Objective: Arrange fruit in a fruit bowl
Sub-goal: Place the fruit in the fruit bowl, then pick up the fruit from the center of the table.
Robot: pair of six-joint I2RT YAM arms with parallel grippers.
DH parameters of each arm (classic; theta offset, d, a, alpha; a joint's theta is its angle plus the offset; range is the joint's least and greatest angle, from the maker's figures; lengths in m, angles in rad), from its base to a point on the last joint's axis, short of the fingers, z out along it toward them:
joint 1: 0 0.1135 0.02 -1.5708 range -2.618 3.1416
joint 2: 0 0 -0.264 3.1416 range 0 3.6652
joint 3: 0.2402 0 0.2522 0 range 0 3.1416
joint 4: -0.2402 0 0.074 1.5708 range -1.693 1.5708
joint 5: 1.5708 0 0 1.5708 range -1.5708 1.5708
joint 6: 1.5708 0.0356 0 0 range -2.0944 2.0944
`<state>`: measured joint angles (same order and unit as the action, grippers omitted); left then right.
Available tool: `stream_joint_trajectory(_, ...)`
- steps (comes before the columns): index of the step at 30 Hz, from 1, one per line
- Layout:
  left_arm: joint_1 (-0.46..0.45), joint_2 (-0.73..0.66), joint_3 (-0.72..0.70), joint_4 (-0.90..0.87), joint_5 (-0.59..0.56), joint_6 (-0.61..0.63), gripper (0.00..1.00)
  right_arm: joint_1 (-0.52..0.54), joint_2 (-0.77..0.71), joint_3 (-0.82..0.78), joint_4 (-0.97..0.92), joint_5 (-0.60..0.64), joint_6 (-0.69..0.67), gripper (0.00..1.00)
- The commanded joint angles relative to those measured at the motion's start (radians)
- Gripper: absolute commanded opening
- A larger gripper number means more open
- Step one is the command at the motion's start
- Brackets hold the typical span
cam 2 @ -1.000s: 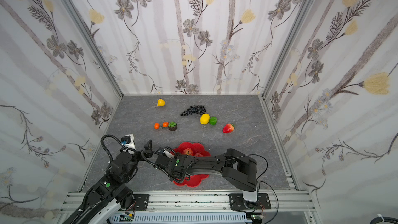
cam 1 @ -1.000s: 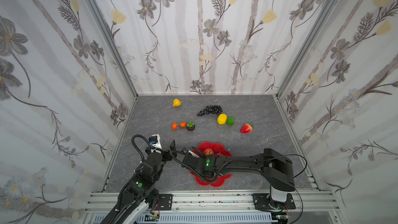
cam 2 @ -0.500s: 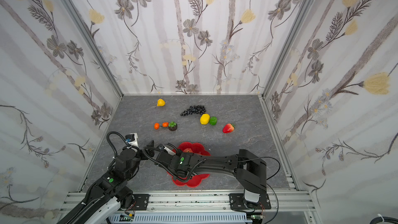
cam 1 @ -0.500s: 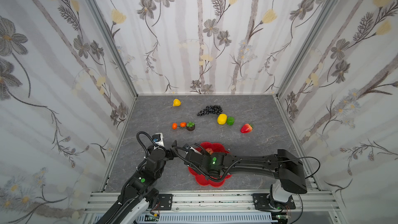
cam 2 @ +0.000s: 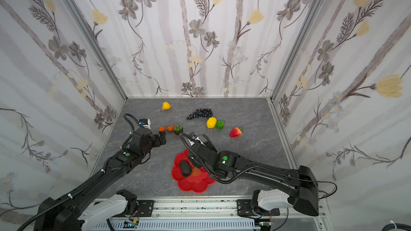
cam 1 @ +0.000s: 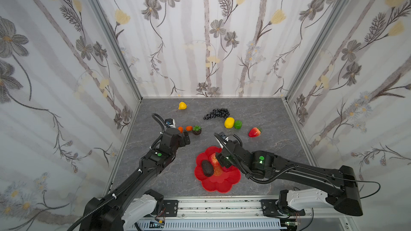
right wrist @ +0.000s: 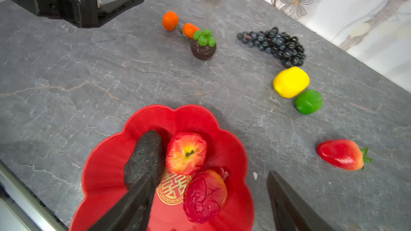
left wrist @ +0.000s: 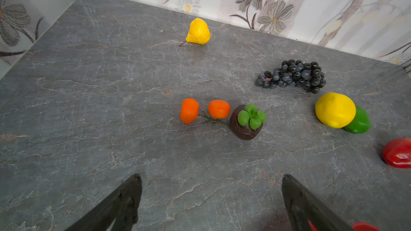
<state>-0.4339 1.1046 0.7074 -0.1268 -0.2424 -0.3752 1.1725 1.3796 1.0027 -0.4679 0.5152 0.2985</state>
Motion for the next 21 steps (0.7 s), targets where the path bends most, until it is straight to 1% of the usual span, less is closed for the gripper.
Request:
stream_joint_trajectory(1,0.022,0.125,0.116,-0.056,0.050,-0.031,0.99,-0.041,-0.077,-0.077,0.068,0.026,0.057,0.82)
stream_joint_trajectory(5,0.066,0.308,0.282,-0.122,0.032,-0.068,0.99,-0.078,-0.191,-0.189,0.084,0.053,0.132,0.85)
stream_joint_trajectory(8,0.107,0.451,0.412,-0.160,0.047,-0.089,0.99,-0.088,-0.277,-0.263,0.102,0.053,0.178,0.87)
stream_joint_trajectory(12,0.142,0.650,0.611,-0.223,0.051,-0.070,0.99,-0.096,-0.374,-0.342,0.121,0.051,0.210,0.89)
stream_joint_trajectory(15,0.152,0.778,0.755,-0.289,0.079,-0.051,0.95,-0.102,-0.419,-0.381,0.120,0.049,0.229,0.89)
stream_joint_trajectory(18,0.146,0.861,0.860,-0.350,0.118,-0.048,0.93,-0.106,-0.446,-0.411,0.118,0.048,0.245,0.89)
stream_joint_trajectory(21,0.120,0.892,0.899,-0.390,0.132,-0.032,0.92,-0.112,-0.452,-0.427,0.118,0.049,0.257,0.90)
